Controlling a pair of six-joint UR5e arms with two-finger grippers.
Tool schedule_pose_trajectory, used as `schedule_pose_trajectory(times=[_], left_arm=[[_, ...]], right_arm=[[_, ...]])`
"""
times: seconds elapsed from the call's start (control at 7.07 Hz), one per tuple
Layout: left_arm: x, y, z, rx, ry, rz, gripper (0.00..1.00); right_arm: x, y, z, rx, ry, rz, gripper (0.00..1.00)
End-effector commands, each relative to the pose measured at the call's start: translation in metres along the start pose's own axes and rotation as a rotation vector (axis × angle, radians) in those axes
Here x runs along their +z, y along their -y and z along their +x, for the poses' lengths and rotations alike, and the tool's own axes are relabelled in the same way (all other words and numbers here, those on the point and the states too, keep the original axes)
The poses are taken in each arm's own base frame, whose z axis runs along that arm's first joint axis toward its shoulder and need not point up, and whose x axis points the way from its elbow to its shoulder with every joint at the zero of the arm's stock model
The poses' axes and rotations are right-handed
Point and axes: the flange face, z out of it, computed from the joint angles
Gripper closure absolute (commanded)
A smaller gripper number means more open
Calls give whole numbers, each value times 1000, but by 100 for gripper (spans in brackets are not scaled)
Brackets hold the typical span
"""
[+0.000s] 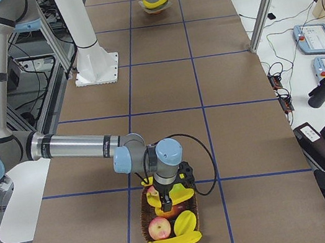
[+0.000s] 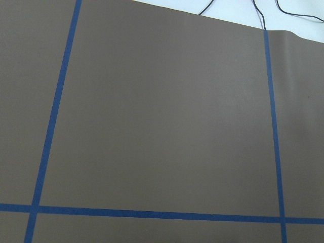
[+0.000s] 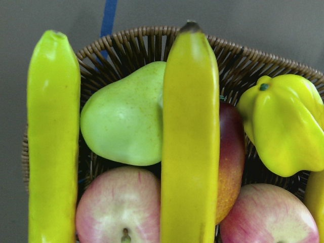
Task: Transfer all bananas from basket to plate
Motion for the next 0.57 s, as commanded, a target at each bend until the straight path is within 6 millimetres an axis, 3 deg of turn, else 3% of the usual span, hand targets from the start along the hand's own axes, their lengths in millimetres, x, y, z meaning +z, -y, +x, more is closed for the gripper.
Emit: schedule_pose_trajectory(times=[0.0,0.42], left_arm=[[0,0,2,10,-6,5,0],[1,-1,1,15,-10,5,0]], right_arm=[[-1,7,-5,-11,2,-30,0],[0,13,-5,-20,-18,-56,1]])
